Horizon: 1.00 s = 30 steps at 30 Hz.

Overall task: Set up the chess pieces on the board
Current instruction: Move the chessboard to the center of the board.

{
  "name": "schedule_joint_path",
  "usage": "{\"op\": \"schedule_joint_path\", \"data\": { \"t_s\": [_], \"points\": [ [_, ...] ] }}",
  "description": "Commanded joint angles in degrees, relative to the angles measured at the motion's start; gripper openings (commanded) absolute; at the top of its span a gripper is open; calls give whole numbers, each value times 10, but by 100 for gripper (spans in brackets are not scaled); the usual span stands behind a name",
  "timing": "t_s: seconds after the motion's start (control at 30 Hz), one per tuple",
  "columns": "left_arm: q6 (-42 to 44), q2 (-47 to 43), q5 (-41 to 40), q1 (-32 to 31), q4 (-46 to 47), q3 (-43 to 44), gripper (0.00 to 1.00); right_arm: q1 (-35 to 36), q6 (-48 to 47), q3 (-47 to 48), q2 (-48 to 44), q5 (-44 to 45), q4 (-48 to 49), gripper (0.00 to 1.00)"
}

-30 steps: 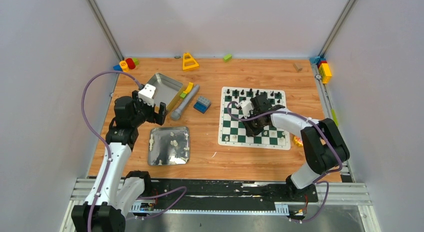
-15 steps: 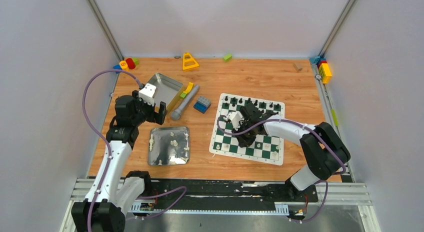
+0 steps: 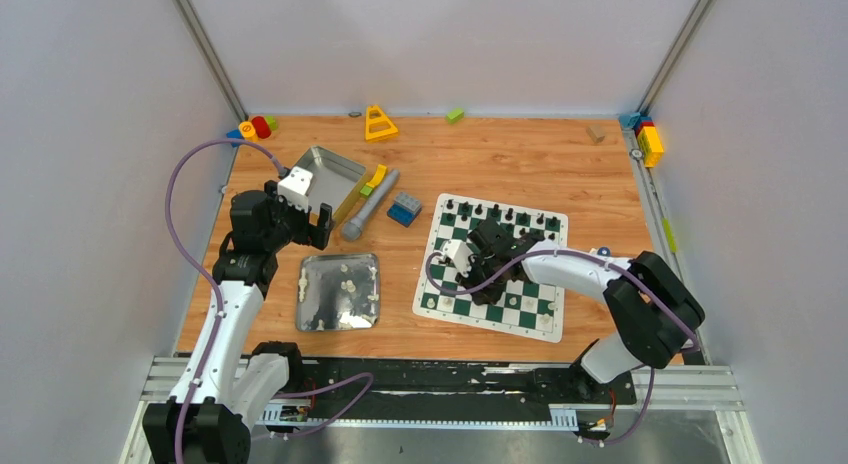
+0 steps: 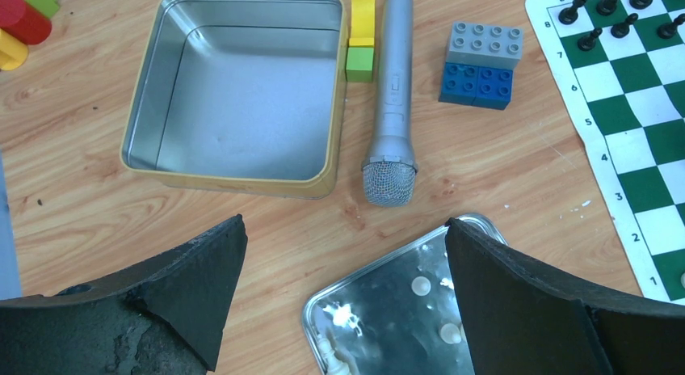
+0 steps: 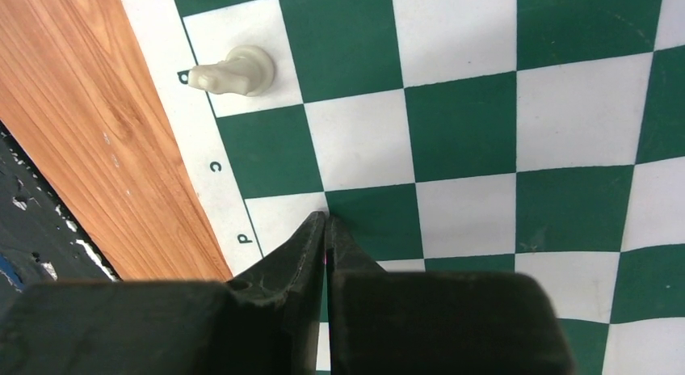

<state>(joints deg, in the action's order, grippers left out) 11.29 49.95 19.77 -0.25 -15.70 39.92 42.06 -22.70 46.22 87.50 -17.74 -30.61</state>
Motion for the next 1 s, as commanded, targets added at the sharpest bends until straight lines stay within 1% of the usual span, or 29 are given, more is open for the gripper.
{"op": "schedule_joint_path", "data": {
  "t_s": [0.0,0.13,0.17,0.3,0.33,0.47,0.6,0.8,0.97],
  "points": [
    [14,-4,4,0,-1,18,100,7,-17,2,-17,29,-58,9],
    [15,-5,6,0,0,17,100,7,-8,67,-22,24,-71,26],
    [15,-6,6,0,1,17,100,6,-5,83,-19,25,-72,28],
    [13,-8,9,0,3,17,100,6,2,139,1,27,-68,34],
    [14,-9,9,0,4,17,100,5,4,152,8,28,-64,33],
    [13,-16,11,0,7,14,100,3,13,196,52,45,-33,26],
    [13,-27,11,0,11,12,100,1,22,244,121,56,-2,18],
    [12,-39,12,0,13,11,100,-5,24,296,202,74,22,13],
    [12,-41,14,0,15,10,100,-9,26,314,228,67,24,12]
  ]
}}
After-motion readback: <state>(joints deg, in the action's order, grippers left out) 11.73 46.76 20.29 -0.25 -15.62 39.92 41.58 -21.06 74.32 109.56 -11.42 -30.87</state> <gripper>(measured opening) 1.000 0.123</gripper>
